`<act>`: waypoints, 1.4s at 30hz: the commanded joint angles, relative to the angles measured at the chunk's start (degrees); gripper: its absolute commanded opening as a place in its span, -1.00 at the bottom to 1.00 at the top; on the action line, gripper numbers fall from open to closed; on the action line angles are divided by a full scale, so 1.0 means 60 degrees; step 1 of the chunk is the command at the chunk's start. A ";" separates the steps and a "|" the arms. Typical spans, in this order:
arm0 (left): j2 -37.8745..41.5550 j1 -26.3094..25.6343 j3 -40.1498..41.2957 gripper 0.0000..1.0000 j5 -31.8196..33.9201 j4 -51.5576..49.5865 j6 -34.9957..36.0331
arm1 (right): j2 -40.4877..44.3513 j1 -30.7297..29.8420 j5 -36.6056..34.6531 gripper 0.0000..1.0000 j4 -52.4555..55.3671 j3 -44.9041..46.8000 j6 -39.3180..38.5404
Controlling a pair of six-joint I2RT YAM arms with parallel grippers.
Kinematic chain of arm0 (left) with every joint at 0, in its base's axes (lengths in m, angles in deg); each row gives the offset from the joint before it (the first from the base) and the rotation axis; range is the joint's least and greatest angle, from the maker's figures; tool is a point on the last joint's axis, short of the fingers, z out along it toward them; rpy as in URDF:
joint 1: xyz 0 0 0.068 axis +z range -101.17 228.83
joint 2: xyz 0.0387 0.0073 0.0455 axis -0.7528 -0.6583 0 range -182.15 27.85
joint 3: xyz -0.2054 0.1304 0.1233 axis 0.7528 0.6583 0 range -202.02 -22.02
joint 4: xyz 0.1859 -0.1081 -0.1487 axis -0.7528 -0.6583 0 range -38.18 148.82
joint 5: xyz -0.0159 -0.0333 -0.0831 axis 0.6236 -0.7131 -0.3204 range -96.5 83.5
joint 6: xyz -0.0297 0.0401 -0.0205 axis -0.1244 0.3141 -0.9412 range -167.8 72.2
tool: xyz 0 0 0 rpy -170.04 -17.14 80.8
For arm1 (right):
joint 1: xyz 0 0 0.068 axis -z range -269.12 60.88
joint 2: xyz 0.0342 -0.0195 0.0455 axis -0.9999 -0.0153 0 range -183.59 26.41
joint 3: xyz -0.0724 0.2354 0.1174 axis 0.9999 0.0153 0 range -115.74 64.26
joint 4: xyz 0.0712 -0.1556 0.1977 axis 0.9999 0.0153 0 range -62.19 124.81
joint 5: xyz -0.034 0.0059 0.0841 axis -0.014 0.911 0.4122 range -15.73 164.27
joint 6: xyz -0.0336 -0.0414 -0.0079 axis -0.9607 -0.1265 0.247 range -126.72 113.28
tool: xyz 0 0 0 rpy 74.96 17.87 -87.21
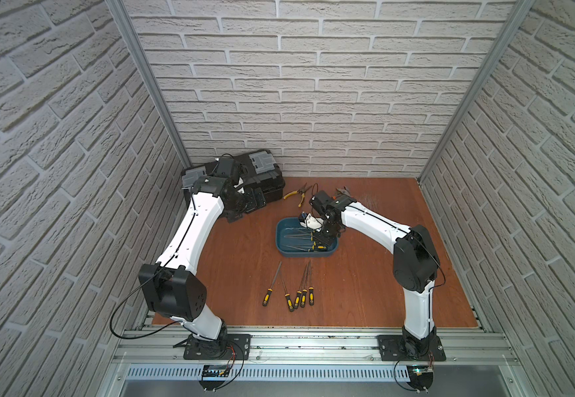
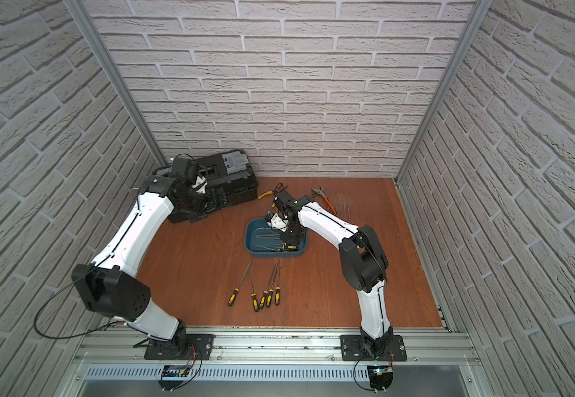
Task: Put the file tool into the storage box
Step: Place the file tool in the storage box.
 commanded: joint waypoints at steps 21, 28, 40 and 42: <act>0.0469 -0.1086 0.1168 0.97 0.0855 0.0617 -0.0957 | 0.1607 -0.0216 -0.2726 0.09 -0.2025 0.0635 0.2676; -0.0555 -0.1528 0.0788 0.97 0.0460 0.0941 -0.0599 | 0.3939 -0.0229 -0.1492 0.08 -0.2074 0.2472 0.6973; -0.1519 -0.2126 -0.0029 0.97 -0.0069 0.1180 0.0261 | 0.7708 -0.1474 -0.2240 0.08 -0.2548 0.7218 1.2219; -0.1446 -0.2134 0.0186 0.96 -0.0073 0.1269 0.0445 | 0.7913 -0.1842 -0.2322 0.09 -0.2643 0.7726 1.2771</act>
